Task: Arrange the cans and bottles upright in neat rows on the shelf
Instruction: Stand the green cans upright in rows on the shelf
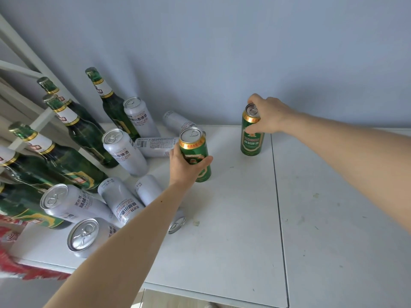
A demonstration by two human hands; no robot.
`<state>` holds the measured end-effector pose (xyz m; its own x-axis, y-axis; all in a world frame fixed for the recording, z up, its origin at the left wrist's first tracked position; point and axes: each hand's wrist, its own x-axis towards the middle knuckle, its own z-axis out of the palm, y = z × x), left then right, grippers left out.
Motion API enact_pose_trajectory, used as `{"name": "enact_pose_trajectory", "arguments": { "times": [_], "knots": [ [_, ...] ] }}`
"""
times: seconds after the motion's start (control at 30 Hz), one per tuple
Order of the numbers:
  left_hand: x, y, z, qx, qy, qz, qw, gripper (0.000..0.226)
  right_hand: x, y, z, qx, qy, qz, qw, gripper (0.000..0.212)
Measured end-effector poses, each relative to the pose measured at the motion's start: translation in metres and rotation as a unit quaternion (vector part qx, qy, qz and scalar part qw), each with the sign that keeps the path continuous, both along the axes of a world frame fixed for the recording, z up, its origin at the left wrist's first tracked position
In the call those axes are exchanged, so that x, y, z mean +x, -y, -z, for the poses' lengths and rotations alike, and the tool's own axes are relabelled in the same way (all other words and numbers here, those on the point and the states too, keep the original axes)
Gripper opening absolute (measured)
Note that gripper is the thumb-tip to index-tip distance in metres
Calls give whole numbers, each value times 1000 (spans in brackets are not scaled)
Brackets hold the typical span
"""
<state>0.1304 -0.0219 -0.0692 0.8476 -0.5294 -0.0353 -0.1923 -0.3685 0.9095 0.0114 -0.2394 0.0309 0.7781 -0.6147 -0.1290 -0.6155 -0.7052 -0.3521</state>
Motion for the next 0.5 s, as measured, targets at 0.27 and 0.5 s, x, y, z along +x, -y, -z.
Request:
{"name": "enact_pose_trajectory", "arguments": {
  "times": [0.27,0.5],
  "knots": [
    [8,-16,-13,51,-26,81,995,59,4,-1,0,3,-2,14,1000,76],
    [26,-17,-38,140,70,122,980,75,2,-1,2,4,-9,15,1000,78]
  ]
}}
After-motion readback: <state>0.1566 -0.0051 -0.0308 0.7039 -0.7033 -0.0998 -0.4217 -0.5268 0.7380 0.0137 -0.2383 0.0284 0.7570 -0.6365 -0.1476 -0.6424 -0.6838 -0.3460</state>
